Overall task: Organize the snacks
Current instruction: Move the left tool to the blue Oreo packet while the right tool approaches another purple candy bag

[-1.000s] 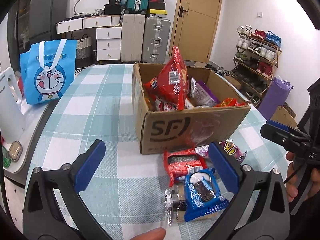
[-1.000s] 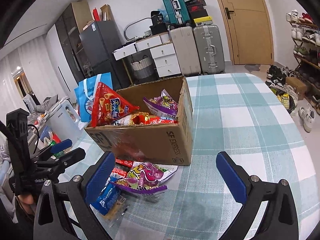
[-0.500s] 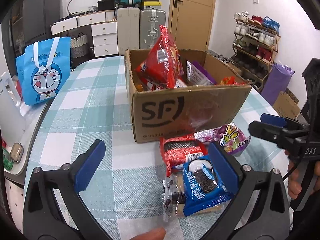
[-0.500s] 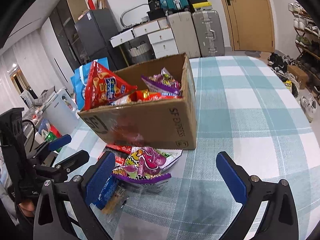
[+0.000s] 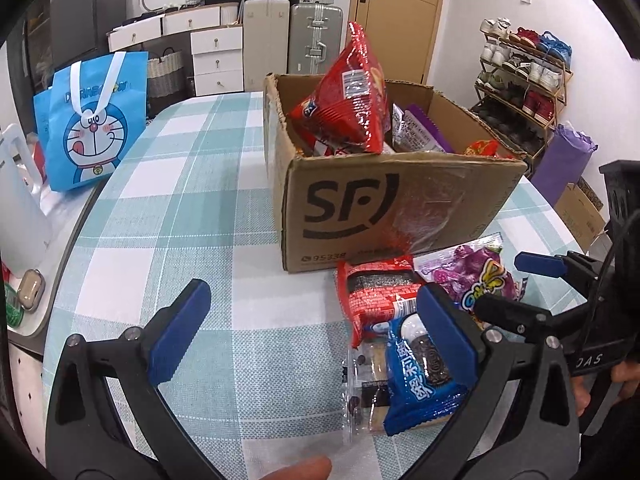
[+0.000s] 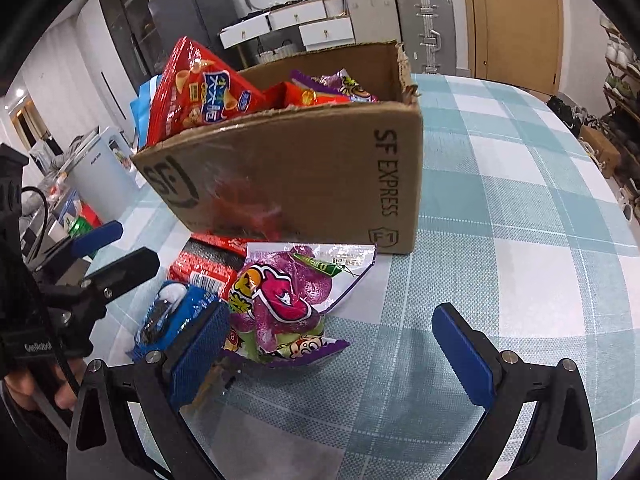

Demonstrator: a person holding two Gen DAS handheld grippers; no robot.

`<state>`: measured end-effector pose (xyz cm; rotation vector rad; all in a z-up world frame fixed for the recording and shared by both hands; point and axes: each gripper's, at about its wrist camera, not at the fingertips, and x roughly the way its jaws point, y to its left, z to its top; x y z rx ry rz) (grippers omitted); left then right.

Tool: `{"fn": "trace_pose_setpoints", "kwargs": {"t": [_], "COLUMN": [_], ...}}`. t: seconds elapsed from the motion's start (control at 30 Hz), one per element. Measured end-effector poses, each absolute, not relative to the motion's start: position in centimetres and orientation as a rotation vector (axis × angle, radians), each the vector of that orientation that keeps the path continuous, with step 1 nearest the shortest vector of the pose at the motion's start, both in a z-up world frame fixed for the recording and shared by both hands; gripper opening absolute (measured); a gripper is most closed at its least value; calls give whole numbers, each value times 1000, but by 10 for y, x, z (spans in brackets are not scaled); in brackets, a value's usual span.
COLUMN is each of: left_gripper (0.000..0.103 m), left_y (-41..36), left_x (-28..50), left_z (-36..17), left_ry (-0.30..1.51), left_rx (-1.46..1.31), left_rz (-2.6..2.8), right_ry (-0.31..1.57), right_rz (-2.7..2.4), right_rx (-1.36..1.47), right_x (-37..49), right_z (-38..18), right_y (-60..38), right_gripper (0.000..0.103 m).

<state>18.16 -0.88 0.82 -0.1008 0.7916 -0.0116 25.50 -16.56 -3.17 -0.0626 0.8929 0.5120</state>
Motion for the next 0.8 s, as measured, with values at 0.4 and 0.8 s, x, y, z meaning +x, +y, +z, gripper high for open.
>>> {"fn": "trace_pose_setpoints", "kwargs": {"t": [0.4, 0.8], "left_gripper": [103, 103], "left_y": [-8, -10], "left_x": [184, 186], "left_z": [3, -3], "left_ry": [807, 822], "left_rx": [-93, -78], "left_rz": [-14, -16], "right_ry": [904, 889], "right_rz": [505, 589], "right_rx": [-113, -115], "right_x": [253, 243], "right_z": [-41, -36], "right_y": [-167, -160], "right_gripper": [102, 77]}}
